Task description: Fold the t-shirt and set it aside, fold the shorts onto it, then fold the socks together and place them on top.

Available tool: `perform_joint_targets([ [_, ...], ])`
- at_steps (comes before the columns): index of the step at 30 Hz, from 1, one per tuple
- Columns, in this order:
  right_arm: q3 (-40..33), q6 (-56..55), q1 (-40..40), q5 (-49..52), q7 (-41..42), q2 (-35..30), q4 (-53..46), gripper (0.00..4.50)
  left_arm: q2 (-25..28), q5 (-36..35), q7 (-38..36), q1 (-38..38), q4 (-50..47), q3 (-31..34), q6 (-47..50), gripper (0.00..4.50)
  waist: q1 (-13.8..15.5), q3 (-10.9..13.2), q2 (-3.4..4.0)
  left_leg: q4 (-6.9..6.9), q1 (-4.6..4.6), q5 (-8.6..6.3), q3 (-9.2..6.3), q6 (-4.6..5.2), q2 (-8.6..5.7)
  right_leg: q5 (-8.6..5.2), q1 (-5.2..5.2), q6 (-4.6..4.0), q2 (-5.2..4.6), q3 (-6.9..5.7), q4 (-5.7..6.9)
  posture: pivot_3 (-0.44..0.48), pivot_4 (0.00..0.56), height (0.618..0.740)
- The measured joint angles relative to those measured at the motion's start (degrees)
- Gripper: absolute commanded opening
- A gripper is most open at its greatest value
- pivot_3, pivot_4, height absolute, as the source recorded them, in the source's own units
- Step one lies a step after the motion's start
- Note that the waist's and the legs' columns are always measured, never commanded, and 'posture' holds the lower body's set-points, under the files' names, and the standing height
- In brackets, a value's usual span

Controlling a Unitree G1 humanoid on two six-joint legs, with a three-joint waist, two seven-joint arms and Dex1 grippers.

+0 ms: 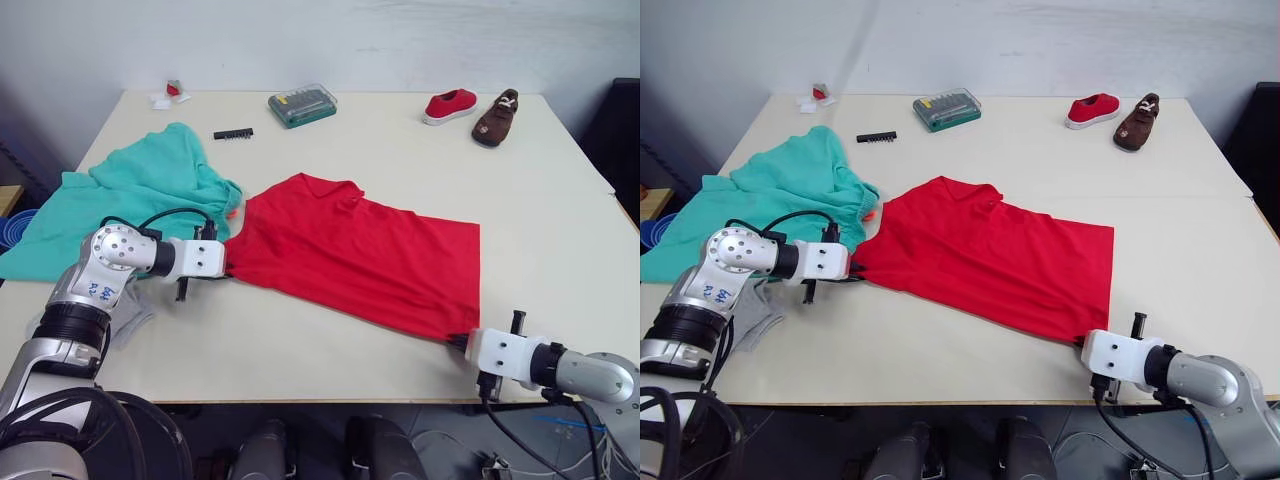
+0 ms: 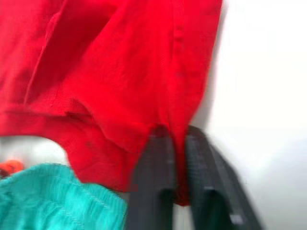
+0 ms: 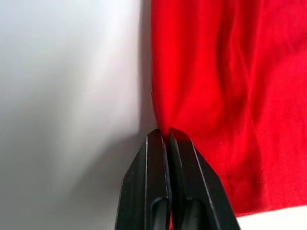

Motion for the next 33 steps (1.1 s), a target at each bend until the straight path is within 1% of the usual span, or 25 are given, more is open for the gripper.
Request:
perform_joint_targets([
  [3,-1.4,-8.2,1.6,1.8,3.8,-2.8,3.9,0.00,4.8,-5.2,-5.5,8.1,-11.0,1.7,7.0,0.01,-0.5,0.0,0.00,-0.28,0.15,0.07,0.09,-0.08,0.00,-0.04,0.02,0.01,0.03,0.04,-0.07,0.000,0.150,0.740],
  [6,-2.4,-13.4,3.3,3.6,6.9,-4.1,6.1,0.00,9.6,-8.7,-7.9,16.8,-21.7,3.9,13.5,0.01,-0.6,0.0,0.01,-0.34,0.20,0.09,0.11,-0.12,0.00,-0.15,0.03,0.02,0.04,0.08,-0.07,0.000,0.150,0.740],
  [9,-2.9,-18.2,5.1,3.7,8.2,-4.8,8.3,0.00,12.6,-9.8,-6.3,26.3,-31.3,7.6,18.1,0.01,-0.6,0.0,0.04,-0.38,0.28,0.09,0.11,-0.13,-0.01,-0.18,0.09,0.01,0.03,0.13,-0.08,0.000,0.150,0.740],
  [15,-3.8,-22.3,6.7,3.8,8.3,-4.8,10.6,0.00,13.0,-9.9,1.3,41.1,-47.3,15.1,29.4,0.01,0.0,0.0,0.08,-0.50,0.41,0.00,0.11,-0.21,-0.01,-0.21,0.14,-0.04,0.01,0.23,-0.14,0.000,0.150,0.740],
  [19,-4.6,-23.6,7.5,3.7,8.5,-4.9,11.5,0.00,11.9,-9.8,5.6,45.0,-52.1,17.1,34.1,0.01,0.2,0.0,0.11,-0.53,0.44,-0.02,0.09,-0.24,0.00,-0.24,0.17,-0.10,0.01,0.23,-0.18,0.000,0.150,0.740],
  [20,-4.6,-23.8,7.6,3.7,8.5,-5.1,11.6,0.00,11.9,-9.8,6.1,45.5,-52.7,17.2,34.8,0.01,0.3,0.0,0.12,-0.53,0.44,-0.11,0.08,-0.40,0.00,-0.24,0.17,-0.10,0.01,0.23,-0.19,0.000,0.150,0.740],
  [28,-4.8,-26.0,8.1,3.8,8.6,-5.6,12.8,0.00,12.0,-9.9,7.1,47.5,-53.7,18.4,35.3,0.01,0.2,-0.1,0.23,-0.60,0.50,-0.17,0.09,-0.49,0.01,-0.28,0.19,-0.17,0.01,0.21,-0.23,0.000,0.150,0.740],
  [31,-6.5,-25.8,11.9,4.9,8.6,-5.6,11.7,0.00,12.0,-10.0,7.0,50.0,-54.8,19.6,34.8,0.01,0.2,-0.1,0.22,-0.71,0.57,-0.16,0.09,-0.46,0.02,-0.30,0.27,-0.19,0.01,0.19,-0.34,0.000,0.150,0.740],
  [33,-6.6,-25.8,12.3,4.8,8.5,-5.6,11.6,0.00,12.0,-10.1,7.0,50.4,-54.9,19.7,34.8,0.01,0.2,-0.1,0.22,-0.81,0.78,-0.20,0.10,-0.51,0.02,-0.30,0.50,-0.19,0.02,0.19,-0.43,0.000,0.150,0.740],
])
